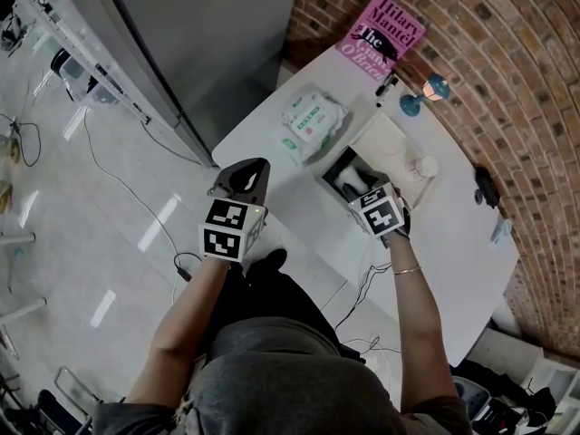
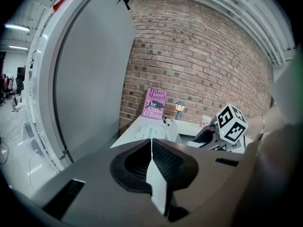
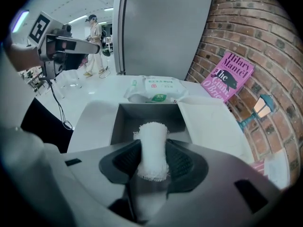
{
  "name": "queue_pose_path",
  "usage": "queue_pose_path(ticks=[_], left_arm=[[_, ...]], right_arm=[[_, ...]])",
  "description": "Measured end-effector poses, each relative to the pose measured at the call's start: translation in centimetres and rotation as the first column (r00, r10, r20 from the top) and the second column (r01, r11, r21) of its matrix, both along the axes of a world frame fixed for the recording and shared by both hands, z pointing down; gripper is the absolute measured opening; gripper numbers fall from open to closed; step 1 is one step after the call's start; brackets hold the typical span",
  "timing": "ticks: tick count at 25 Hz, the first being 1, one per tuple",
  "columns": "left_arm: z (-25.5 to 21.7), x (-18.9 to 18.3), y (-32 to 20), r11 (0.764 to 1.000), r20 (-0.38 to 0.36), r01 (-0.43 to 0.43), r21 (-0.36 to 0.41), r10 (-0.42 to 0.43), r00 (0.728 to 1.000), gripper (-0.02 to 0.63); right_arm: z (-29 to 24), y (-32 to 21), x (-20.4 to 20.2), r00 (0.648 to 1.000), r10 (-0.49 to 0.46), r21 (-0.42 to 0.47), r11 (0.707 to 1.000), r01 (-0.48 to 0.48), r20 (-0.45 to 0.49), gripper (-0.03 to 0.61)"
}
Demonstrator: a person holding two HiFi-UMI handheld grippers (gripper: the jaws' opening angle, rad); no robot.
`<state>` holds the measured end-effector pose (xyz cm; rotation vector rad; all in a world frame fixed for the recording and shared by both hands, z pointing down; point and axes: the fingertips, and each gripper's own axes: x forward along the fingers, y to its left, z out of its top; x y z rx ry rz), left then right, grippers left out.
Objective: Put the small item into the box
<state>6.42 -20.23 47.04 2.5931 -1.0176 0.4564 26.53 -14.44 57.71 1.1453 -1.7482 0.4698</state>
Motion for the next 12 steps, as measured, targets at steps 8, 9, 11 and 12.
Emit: queue_pose_path(ticks=[8,9,11,12], left_arm=[[0.3,0.1,-0.2,1.000,0.009,-0.009,-0.008,0.010,1.000,0.026],[0.4,0.2,-0.2,1.000,0.010,-0.011,-0.010,0.011,1.000,0.026],[0.5,0.3,-0.2,1.000,0.011,-0.014,-0.015,0.014,1.000,0.026],[0.6,0.4,-0.3,1.000,0.011,-0.016,-0.017,0.016,1.000,0.026]], right_arm=[[1.2,0.3,0.4,0.999,-0.029,-0.034,0.999,0.028,-0.025,0.167],[1.2,0.3,0.4,0.999,-0.033,-0.035,0.999,0.032,-0.024,0.167],[1.2,0.3,0.4,0.999,-0.037,-0.036,0.999,0.037,-0.020,0.169],[1.3,0.3,0.4,0.999,-0.039,-0.036,0.999,0.038,-0.018,0.169]])
